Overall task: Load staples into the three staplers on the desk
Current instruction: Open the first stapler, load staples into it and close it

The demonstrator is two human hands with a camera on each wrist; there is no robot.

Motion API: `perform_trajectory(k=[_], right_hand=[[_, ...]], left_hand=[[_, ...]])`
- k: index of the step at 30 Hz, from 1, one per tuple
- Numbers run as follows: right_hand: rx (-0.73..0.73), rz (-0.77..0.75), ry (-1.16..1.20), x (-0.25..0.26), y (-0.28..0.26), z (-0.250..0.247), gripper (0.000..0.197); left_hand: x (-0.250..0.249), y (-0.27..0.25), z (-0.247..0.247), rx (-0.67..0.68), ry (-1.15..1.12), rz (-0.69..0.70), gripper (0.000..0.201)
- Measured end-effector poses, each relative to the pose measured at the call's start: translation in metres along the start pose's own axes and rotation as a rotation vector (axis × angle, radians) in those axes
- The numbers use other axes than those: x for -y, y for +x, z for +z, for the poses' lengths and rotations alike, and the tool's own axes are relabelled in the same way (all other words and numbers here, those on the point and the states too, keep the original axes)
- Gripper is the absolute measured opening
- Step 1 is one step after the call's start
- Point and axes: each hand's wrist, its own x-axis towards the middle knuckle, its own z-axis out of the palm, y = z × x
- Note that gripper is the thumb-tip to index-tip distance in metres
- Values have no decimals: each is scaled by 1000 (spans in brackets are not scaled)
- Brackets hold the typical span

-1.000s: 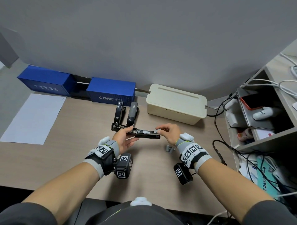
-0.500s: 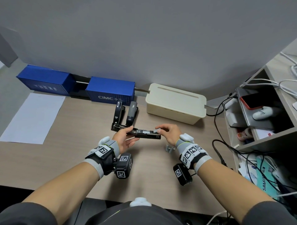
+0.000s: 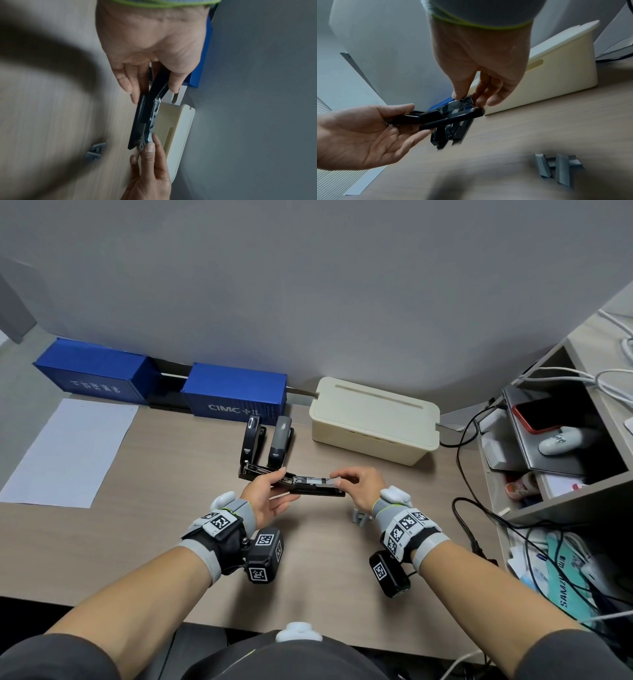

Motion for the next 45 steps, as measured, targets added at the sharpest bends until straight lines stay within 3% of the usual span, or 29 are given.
perform_trajectory(k=[6, 12, 17, 21, 24, 28, 31, 35, 38, 43, 45], right_hand=[[19, -20, -80, 0, 2, 4, 24], [83, 64, -100, -9, 8, -4, 57], [204, 151, 136, -9, 11, -3, 33], [203, 159, 164, -7, 19, 0, 29], [213, 175, 191, -8, 24, -4, 30], [235, 185, 280, -7, 28, -12, 34], [222, 221, 345, -3, 30, -17, 37], [236, 246, 444, 9, 35, -18, 57], [224, 283, 522, 12, 41, -4, 69], [193, 279, 514, 18, 57, 21, 48], [190, 285, 513, 21, 64, 27, 49]], left_hand=[[0, 2, 4, 10, 17, 6, 17], [-6, 5, 3, 39, 31, 19, 19], [-10, 7, 9, 56, 177, 120, 24], [-12, 6, 18, 57, 466, 261, 33], [-13, 6, 22, 84, 522, 300, 31], [-10, 9, 24, 138, 520, 270, 31], [-3, 12, 25, 84, 487, 228, 31], [5, 12, 27, 35, 396, 195, 33], [10, 18, 31, 36, 399, 175, 47], [-1, 29, 23, 124, 489, 103, 36], [-10, 35, 18, 141, 530, 99, 32]])
